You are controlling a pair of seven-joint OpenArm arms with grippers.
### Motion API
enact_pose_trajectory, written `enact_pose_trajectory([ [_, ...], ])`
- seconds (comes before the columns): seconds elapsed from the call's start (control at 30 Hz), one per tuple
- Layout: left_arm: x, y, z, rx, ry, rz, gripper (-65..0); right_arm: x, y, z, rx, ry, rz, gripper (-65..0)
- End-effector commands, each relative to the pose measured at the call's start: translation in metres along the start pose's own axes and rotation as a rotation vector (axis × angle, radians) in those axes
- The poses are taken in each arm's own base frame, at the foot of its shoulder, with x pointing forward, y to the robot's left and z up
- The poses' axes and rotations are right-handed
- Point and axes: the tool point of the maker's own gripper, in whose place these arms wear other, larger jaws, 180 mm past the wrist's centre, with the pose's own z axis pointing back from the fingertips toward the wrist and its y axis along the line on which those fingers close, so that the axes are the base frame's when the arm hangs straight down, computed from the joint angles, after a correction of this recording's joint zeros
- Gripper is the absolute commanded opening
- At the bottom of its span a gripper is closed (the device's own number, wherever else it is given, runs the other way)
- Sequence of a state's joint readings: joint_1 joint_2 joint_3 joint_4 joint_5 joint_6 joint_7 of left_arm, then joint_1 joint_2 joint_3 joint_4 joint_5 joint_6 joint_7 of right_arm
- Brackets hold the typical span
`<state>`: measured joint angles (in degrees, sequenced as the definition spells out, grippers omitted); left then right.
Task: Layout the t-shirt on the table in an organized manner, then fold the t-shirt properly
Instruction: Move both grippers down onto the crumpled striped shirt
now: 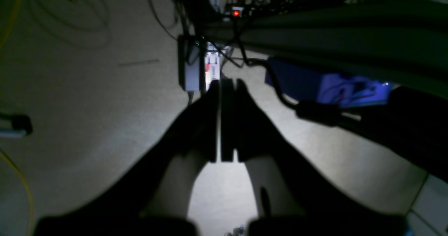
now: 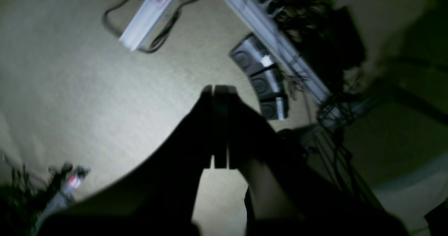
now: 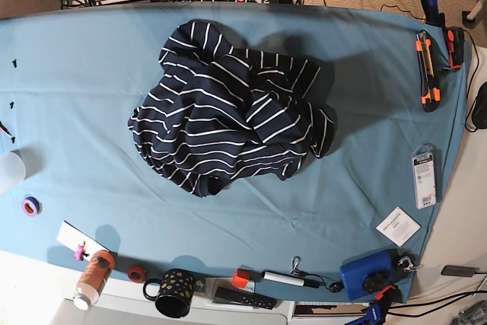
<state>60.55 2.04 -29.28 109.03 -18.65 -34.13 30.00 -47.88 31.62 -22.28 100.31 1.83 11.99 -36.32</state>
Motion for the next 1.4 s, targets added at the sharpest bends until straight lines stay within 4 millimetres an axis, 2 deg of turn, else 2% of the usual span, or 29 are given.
enact_pose_trajectory([
  [0.0,0.006,-0.002,0.008,-0.002,-0.023,-0.013,-65.0,0.006,-0.004,0.009,-0.002,-0.026,-0.015,-65.0],
  [0.2,0.046,-0.012,0.021,0.002,-0.114,-0.098,-65.0,0.058,-0.047,0.055,-0.098,-0.188,-0.101,-65.0],
  [0.33,0.075,-0.020,0.032,0.004,-0.186,-0.161,-65.0,0.099,-0.074,0.093,-0.182,-0.322,-0.058,-65.0],
  [0.5,0.118,-0.037,0.052,0.007,-0.298,-0.258,-65.0,0.137,-0.109,0.136,-0.321,-0.443,-0.021,-65.0],
  [0.57,0.134,-0.043,0.059,0.009,-0.344,-0.290,-65.0,0.149,-0.123,0.147,-0.369,-0.482,-0.012,-65.0],
  [0.63,0.144,-0.041,0.060,0.022,-0.384,-0.281,-65.0,0.159,-0.135,0.154,-0.407,-0.512,-0.003,-65.0],
  [0.87,0.185,-0.044,0.061,0.025,-0.531,-0.301,-65.0,0.185,-0.158,0.171,-0.486,-0.589,0.021,-65.0],
  [0.9,0.189,-0.044,0.061,0.025,-0.544,-0.304,-63.3,0.186,-0.161,0.173,-0.501,-0.591,0.028,-65.0],
  [1.0,0.198,-0.045,0.061,0.024,-0.572,-0.310,-46.4,0.188,-0.167,0.176,-0.539,-0.588,0.045,-65.0],
  [1.07,0.201,-0.046,0.061,0.024,-0.582,-0.314,-38.2,0.188,-0.169,0.178,-0.556,-0.586,0.057,-65.0],
  [1.1,0.202,-0.046,0.061,0.023,-0.586,-0.314,-35.8,0.189,-0.169,0.178,-0.557,-0.587,0.058,-61.4],
  [1.13,0.203,-0.046,0.061,0.023,-0.587,-0.314,-34.9,0.189,-0.169,0.178,-0.557,-0.589,0.058,-55.2],
  [1.2,0.203,-0.046,0.061,0.023,-0.586,-0.315,-34.9,0.193,-0.168,0.180,-0.554,-0.614,0.065,-42.5],
  [1.23,0.203,-0.046,0.061,0.023,-0.587,-0.314,-34.9,0.197,-0.166,0.183,-0.554,-0.643,0.073,-38.7],
  [1.37,0.203,-0.046,0.061,0.023,-0.587,-0.315,-34.9,0.222,-0.159,0.199,-0.526,-0.799,0.093,-37.9],
])
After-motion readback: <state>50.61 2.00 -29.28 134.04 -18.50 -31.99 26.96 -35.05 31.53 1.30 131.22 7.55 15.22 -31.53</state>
